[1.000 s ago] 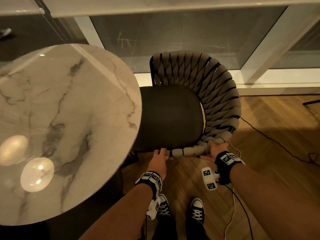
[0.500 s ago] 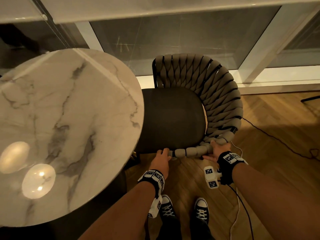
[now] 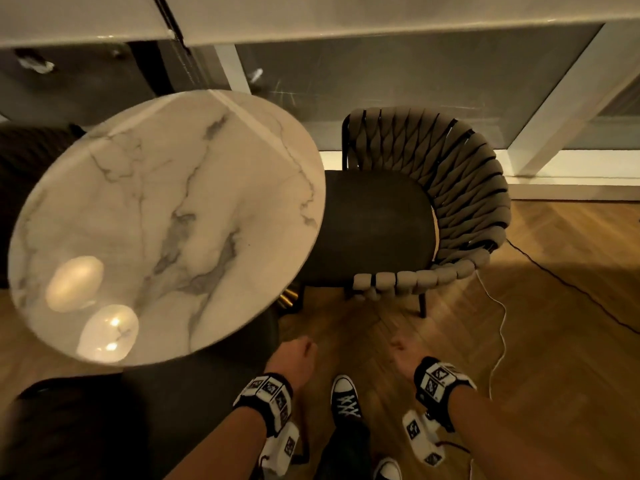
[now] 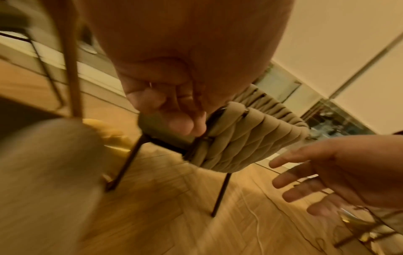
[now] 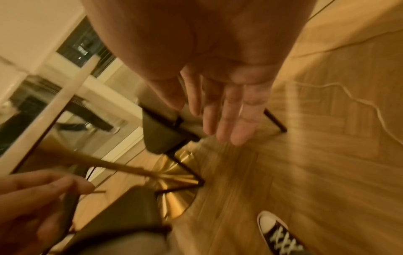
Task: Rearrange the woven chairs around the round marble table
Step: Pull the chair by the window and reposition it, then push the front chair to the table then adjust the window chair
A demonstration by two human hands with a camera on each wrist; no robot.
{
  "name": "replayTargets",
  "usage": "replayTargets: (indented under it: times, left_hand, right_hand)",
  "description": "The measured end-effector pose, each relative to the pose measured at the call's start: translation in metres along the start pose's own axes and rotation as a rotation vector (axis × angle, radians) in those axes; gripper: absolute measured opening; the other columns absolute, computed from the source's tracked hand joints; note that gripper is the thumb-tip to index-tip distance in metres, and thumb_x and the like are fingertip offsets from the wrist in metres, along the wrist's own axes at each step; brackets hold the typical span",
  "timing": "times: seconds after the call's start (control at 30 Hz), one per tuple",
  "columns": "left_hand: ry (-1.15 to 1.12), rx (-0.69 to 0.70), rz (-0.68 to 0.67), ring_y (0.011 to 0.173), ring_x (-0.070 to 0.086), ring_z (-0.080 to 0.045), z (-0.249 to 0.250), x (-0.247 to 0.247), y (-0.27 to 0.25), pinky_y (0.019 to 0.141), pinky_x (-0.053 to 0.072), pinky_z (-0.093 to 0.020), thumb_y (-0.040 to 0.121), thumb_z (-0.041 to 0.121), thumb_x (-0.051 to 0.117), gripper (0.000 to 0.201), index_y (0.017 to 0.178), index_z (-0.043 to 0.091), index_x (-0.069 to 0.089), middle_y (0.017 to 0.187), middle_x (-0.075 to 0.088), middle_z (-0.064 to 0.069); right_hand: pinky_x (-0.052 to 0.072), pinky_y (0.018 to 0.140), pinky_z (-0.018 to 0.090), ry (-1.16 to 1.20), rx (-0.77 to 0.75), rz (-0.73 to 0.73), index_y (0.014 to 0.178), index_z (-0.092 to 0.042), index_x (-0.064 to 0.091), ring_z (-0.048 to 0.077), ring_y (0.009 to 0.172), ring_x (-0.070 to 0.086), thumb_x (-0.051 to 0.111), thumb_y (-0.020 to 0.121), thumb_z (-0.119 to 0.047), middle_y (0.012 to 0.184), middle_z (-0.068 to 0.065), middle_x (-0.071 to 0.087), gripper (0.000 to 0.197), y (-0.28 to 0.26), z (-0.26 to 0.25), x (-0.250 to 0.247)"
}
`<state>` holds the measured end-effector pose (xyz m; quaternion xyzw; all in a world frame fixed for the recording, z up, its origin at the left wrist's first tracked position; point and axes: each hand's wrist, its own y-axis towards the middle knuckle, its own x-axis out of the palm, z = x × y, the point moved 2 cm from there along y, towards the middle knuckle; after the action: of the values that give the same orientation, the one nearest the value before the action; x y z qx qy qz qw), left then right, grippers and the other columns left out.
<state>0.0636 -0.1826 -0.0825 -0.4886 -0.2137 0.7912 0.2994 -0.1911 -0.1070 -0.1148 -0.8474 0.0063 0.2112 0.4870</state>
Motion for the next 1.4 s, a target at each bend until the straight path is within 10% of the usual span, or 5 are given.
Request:
replayTargets:
  times: [0.6, 0.9, 1.13, 1.3, 1.4]
  left_hand:
    - [-0.333, -0.354, 0.519, 0.091, 0.062, -0.020, -0.154, 0.061, -0.249, 0.082, 0.054, -0.039, 0.094, 0.028, 0.050, 0.019, 0.110, 0.026, 0.060, 0.102, 0.065, 0.000]
    - [-0.309, -0.878, 0.789, 0.143, 0.019, -0.039, -0.285, 0.031, -0.299, 0.118, 0.018, -0.053, 0.081, 0.026, 0.065, 0.067, 0.141, 0.018, 0.037, 0.154, 0.026, -0.018]
    - [-0.484, -1.077, 0.635, 0.145, 0.013, -0.043, -0.415, -0.019, -0.311, 0.116, 0.018, -0.059, 0.081, 0.027, 0.066, 0.091, 0.153, 0.022, 0.009, 0.159, 0.008, -0.020]
    - [-0.560, -0.921, 0.365, 0.132, 0.042, -0.046, -0.486, -0.046, -0.313, 0.110, 0.035, -0.050, 0.085, 0.018, 0.071, 0.082, 0.145, -0.010, 0.023, 0.144, 0.039, -0.032]
    - [-0.588, -0.856, 0.327, 0.127, 0.047, -0.045, -0.500, -0.050, -0.315, 0.104, 0.041, -0.049, 0.085, 0.021, 0.075, 0.080, 0.143, -0.007, 0.029, 0.142, 0.044, -0.030]
  right_hand:
    - [0.056, 0.091, 0.046, -0.199, -0.198, -0.167, 0.088, -0.038, 0.056, 0.025, 0.098, 0.066, 0.052, 0.091, -0.034, 0.109, 0.004, 0.069, 0.007, -0.135, 0.065, 0.172]
    - [0.051, 0.093, 0.039, -0.185, -0.092, -0.127, 0.132, -0.019, 0.050, 0.027, 0.109, 0.060, 0.049, 0.095, -0.036, 0.128, 0.008, 0.060, 0.041, -0.173, 0.038, 0.251]
    - [0.055, 0.089, 0.056, 0.101, 0.050, 0.026, 0.141, -0.019, 0.029, 0.038, 0.107, 0.061, 0.070, 0.079, -0.043, 0.130, 0.017, 0.056, 0.078, -0.148, 0.062, 0.339]
    - [0.051, 0.091, 0.061, 0.326, 0.250, 0.193, 0.147, -0.020, 0.026, 0.046, 0.115, 0.054, 0.076, 0.070, -0.049, 0.139, 0.022, 0.048, 0.097, -0.172, 0.054, 0.375]
    - [0.049, 0.087, 0.067, 0.453, 0.347, 0.223, 0.145, -0.029, 0.020, 0.051, 0.115, 0.052, 0.079, 0.057, -0.050, 0.142, 0.022, 0.044, 0.108, -0.155, 0.089, 0.406]
